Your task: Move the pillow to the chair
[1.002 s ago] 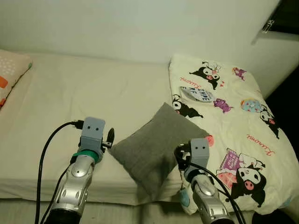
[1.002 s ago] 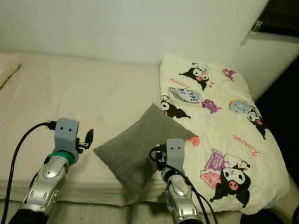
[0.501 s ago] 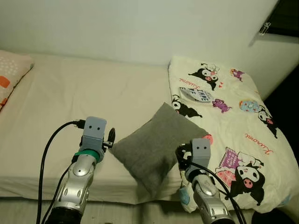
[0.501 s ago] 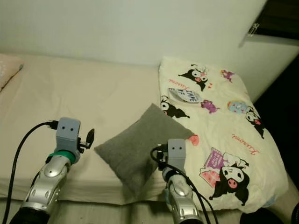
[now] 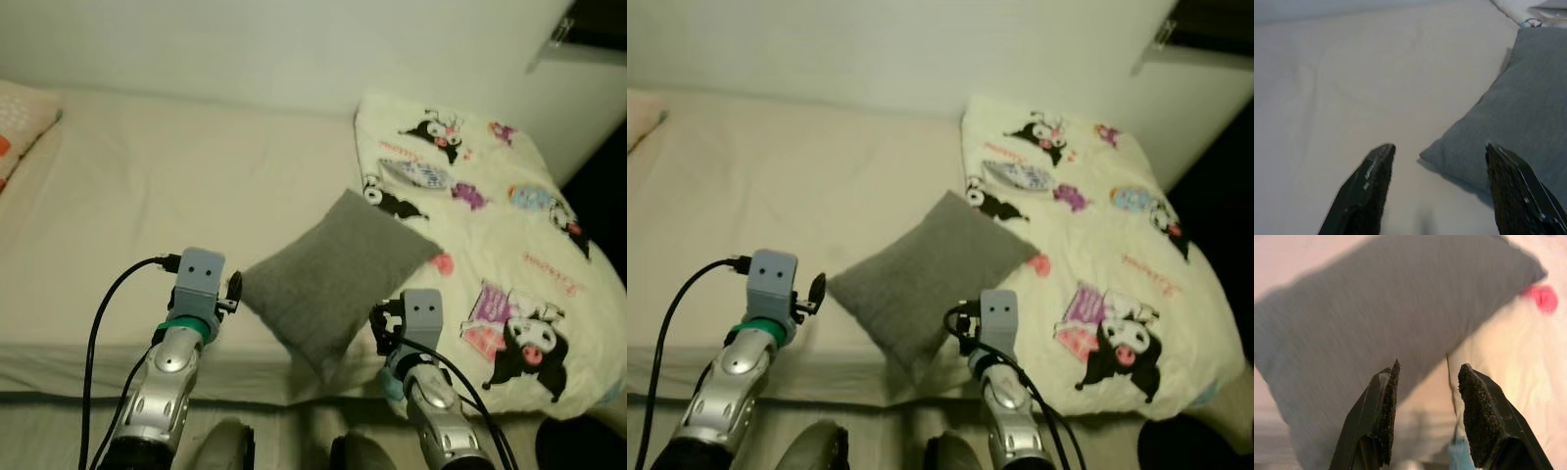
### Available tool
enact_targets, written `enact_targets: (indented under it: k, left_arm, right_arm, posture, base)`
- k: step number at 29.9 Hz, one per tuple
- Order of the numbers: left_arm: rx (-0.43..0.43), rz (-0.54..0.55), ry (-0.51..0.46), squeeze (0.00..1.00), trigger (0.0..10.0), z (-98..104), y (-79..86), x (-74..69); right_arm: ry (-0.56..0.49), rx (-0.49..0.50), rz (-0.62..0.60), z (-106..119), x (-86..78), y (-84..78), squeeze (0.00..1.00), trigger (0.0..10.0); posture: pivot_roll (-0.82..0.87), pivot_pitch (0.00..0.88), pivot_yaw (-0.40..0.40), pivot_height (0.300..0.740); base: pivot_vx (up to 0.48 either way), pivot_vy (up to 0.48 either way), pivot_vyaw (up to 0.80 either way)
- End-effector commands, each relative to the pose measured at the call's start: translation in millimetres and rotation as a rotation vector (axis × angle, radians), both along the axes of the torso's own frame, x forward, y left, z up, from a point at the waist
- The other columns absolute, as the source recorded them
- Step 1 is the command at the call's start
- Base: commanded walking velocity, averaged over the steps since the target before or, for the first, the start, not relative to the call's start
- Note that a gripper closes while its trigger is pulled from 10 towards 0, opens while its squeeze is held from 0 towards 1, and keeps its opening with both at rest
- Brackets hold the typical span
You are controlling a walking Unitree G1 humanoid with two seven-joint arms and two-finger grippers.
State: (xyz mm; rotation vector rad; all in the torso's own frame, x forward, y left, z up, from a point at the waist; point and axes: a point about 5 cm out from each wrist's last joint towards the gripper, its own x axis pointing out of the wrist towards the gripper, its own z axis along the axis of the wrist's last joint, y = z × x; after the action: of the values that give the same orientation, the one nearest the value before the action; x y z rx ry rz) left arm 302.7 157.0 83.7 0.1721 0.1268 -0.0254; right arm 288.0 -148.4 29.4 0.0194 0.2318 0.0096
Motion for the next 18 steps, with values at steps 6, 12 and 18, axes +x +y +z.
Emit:
enact_targets:
  k: [6,12,18]
  left_arm:
    - [-0.007,0.009,0.01,0.0,10.0,-4,-0.5,-3.4]
    - [-0.002,0.022,-0.003,0.0,10.0,-2,0.2,-2.4]
    - [0.004,0.047,-0.014,0.0,10.0,-2,5.6,-5.7]
  right_arm:
    - [0.008,0.001,-0.003,-2,-2.6,-3.5,0.0,10.0]
    - [0.031,0.03,0.047,-3,4.0,3.4,0.0,10.0]
    - [0.022,0.196,0.03,6,19.6,10.3,0.0,10.0]
  posture:
    - [0.09,0.042,-0.038,0.595]
    - [0.1,0.054,-0.048,0.595]
    - [0.1,0.065,-0.054,0.595]
  base:
    - [0.0,0.0,0.0]
    - [0.0,0.0,0.0]
    - [0.0,0.0,0.0]
